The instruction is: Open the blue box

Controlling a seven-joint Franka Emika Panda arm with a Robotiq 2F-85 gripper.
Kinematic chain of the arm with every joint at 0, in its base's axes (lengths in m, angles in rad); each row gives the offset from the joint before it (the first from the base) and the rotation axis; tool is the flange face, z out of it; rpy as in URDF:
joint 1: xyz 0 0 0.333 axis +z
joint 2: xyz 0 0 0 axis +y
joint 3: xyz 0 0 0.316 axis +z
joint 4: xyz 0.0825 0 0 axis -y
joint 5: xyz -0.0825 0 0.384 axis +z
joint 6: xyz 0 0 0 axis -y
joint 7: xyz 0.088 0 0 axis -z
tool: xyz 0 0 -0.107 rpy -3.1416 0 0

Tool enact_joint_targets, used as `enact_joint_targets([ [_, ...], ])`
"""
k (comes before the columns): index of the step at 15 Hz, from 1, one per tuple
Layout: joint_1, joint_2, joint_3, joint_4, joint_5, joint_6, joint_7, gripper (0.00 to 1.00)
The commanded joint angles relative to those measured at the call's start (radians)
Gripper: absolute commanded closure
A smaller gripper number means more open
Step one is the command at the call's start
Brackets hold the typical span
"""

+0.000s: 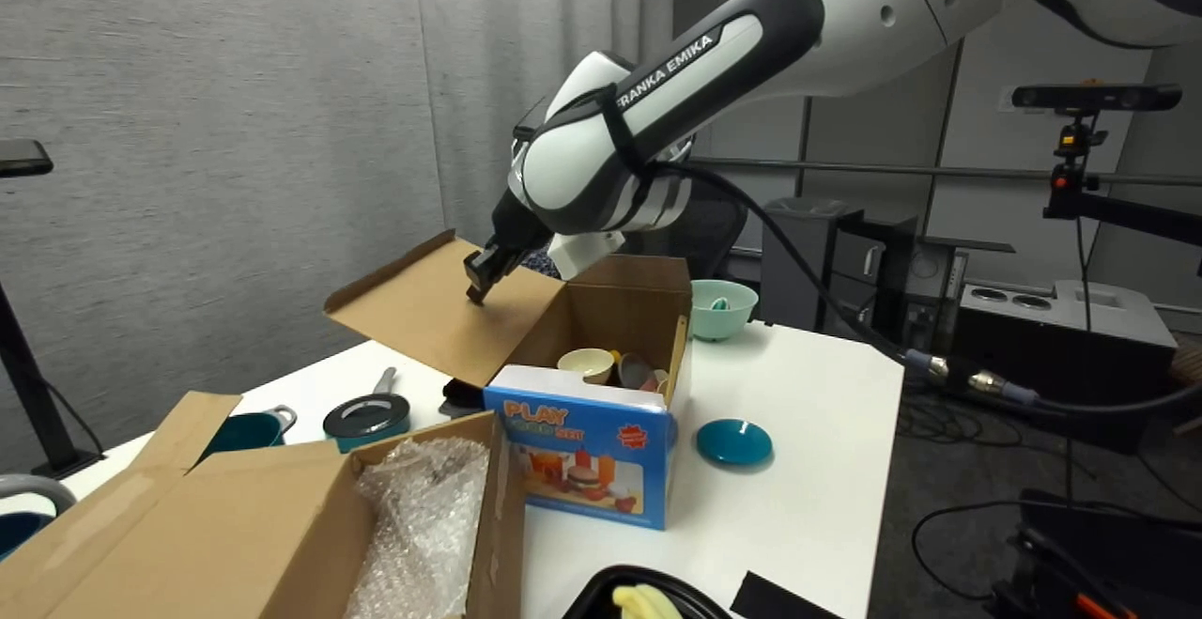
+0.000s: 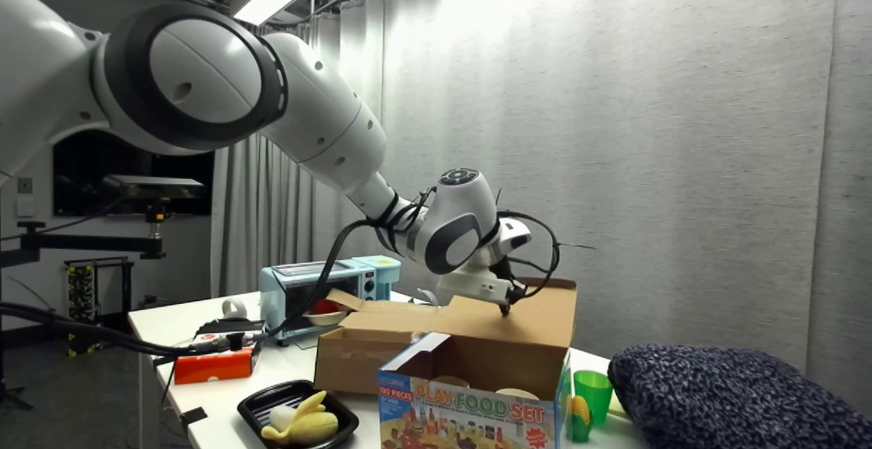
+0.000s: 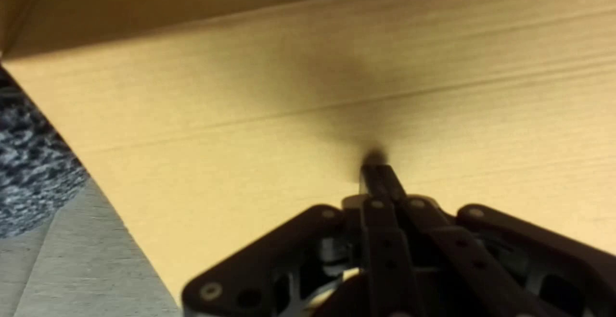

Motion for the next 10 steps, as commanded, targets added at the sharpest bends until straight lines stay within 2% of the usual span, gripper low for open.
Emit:
enact_joint_targets([
  [1,-0.037,-0.056,0.034,0.053,-0.05,-0.149,0.03,1.0],
  [8,-0.062,-0.164,0.035,0.096,-0.032,-0.475,-0.031,1.0],
  [10,-0.074,-0.187,0.041,0.101,-0.019,-0.57,-0.085,1.0],
])
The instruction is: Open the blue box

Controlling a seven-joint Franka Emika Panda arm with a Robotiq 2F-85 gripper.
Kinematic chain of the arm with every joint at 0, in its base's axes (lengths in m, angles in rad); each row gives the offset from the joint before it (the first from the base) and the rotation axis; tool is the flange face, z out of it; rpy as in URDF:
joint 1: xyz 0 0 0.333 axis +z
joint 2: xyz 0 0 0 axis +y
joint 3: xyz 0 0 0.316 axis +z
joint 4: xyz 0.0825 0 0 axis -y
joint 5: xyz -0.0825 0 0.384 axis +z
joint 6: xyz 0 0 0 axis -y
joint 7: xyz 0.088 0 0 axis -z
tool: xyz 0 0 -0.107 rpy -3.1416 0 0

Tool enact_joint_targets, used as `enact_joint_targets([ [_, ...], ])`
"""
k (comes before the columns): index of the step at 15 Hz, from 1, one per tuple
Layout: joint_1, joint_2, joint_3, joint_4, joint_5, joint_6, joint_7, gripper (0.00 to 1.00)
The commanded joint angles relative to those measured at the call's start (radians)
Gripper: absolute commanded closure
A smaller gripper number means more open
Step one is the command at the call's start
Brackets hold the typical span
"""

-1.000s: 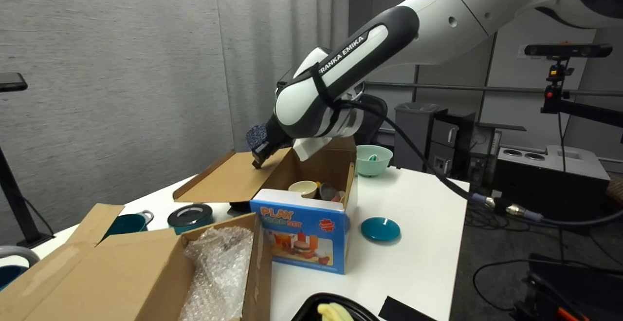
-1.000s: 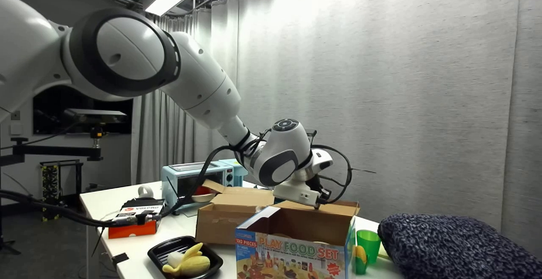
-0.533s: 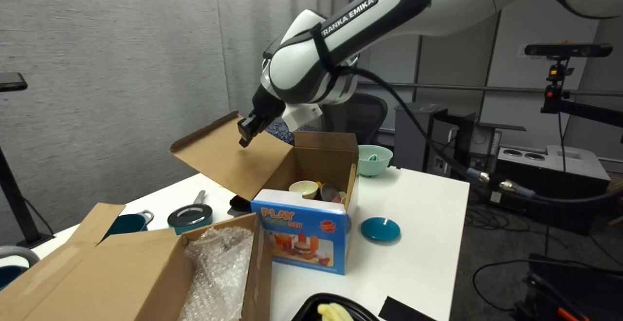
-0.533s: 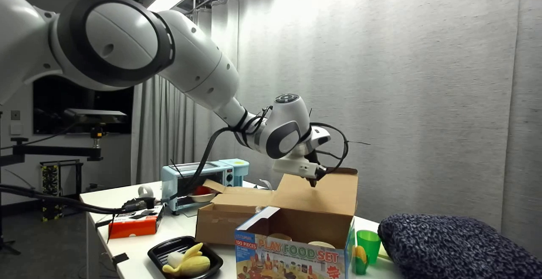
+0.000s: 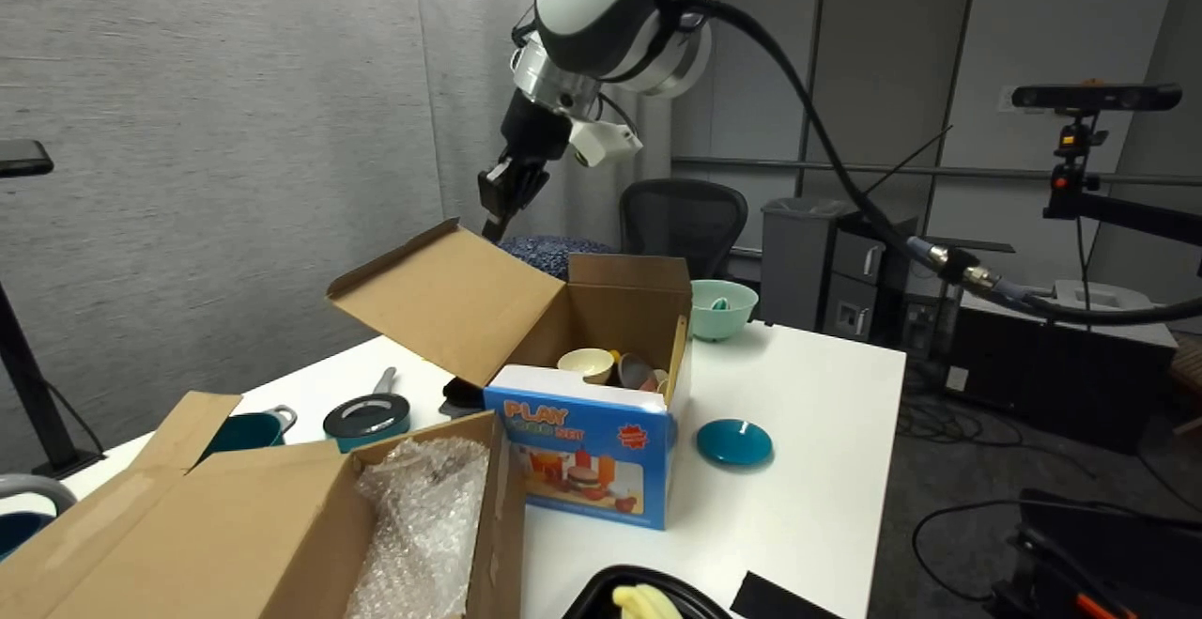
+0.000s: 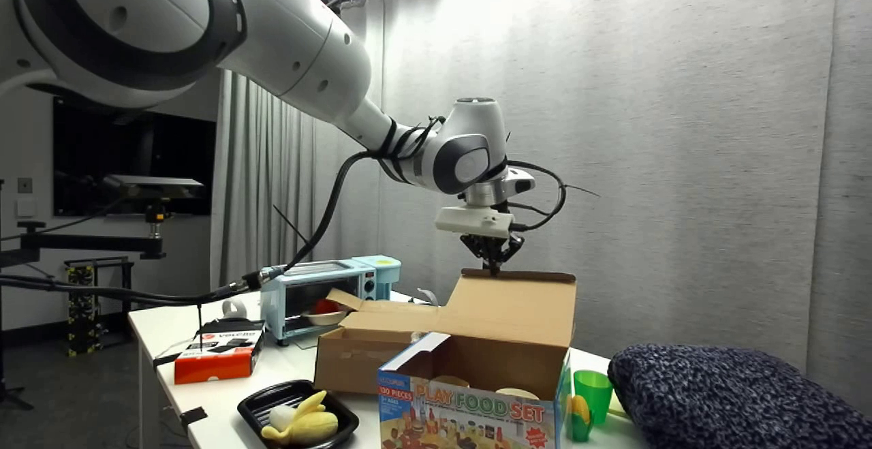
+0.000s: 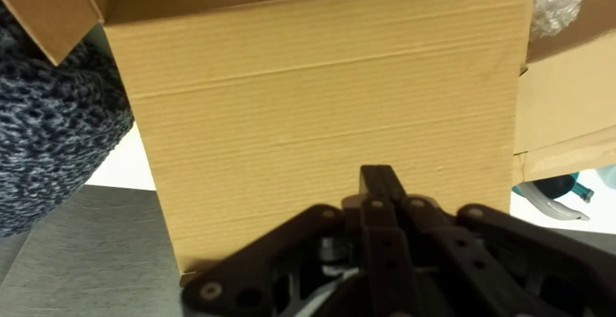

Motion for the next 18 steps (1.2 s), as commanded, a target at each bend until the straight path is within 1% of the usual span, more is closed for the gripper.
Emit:
enact_joint_targets([
  [1,-0.034,-0.038,0.024,0.019,0.003,-0.159,-0.088,1.0],
  [4,-0.047,-0.058,0.019,0.032,0.004,-0.255,-0.175,1.0],
  [7,-0.08,-0.085,0.033,0.033,0.055,-0.309,-0.305,1.0],
  [8,-0.089,-0.092,0.032,0.034,0.068,-0.323,-0.345,0.9],
  [9,-0.101,-0.104,0.032,0.033,0.09,-0.34,-0.388,0.91],
  [10,-0.12,-0.129,0.03,0.023,0.12,-0.356,-0.443,0.9],
  [11,-0.127,-0.137,0.026,0.028,0.143,-0.367,-0.472,0.67],
  [12,-0.138,-0.146,0.022,0.033,0.18,-0.384,-0.494,0.66],
  [13,-0.096,-0.119,0.001,0.026,0.129,-0.337,-0.426,0.84],
  [15,-0.112,-0.139,-0.004,0.028,0.158,-0.36,-0.462,0.68],
  [16,-0.114,-0.143,-0.005,0.028,0.161,-0.364,-0.466,0.66],
  [18,-0.114,-0.143,-0.002,0.027,0.161,-0.364,-0.467,0.66],
])
